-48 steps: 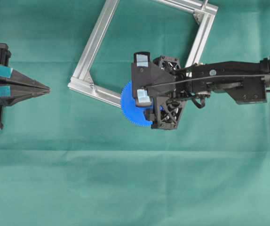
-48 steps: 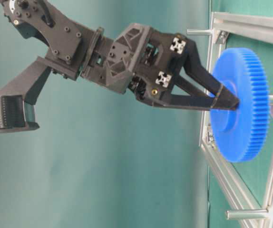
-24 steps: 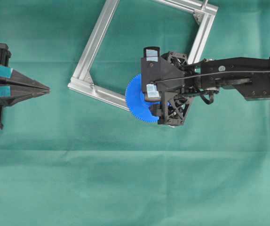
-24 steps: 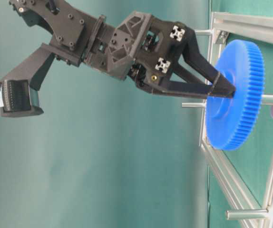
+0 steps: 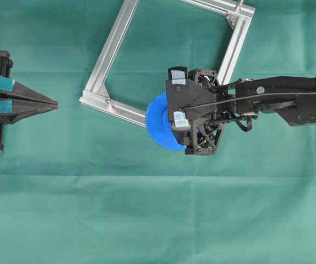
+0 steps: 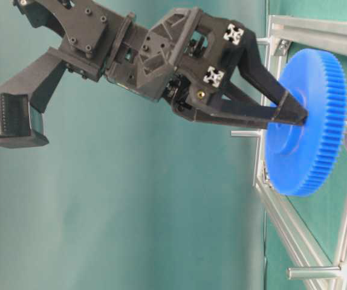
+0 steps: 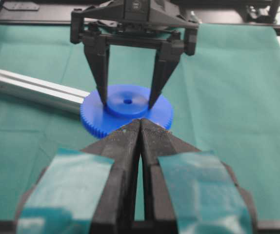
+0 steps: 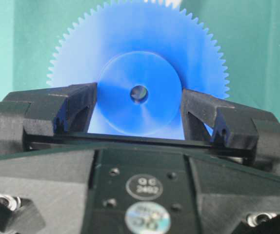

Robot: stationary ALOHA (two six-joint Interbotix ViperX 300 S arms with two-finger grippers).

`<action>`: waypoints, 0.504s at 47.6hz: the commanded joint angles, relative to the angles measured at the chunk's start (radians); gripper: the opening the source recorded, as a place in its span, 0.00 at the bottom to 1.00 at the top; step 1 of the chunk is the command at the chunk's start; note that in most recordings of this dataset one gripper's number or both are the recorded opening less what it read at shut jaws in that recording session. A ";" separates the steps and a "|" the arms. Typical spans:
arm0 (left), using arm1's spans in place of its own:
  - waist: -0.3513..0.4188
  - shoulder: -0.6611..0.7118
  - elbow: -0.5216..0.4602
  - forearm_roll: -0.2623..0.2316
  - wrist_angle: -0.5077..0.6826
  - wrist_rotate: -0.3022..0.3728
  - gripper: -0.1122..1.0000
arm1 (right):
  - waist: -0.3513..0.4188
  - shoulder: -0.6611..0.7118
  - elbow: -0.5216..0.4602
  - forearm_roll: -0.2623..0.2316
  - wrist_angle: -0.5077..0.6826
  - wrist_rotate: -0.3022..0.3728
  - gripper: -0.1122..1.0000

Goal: Find the location of the shaft and insert the gear.
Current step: 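Align the gear's bore with the metal shaft, adjusting position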

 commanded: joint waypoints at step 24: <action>0.002 0.006 -0.028 -0.002 -0.005 0.000 0.11 | 0.015 -0.006 -0.020 0.002 -0.029 -0.003 0.73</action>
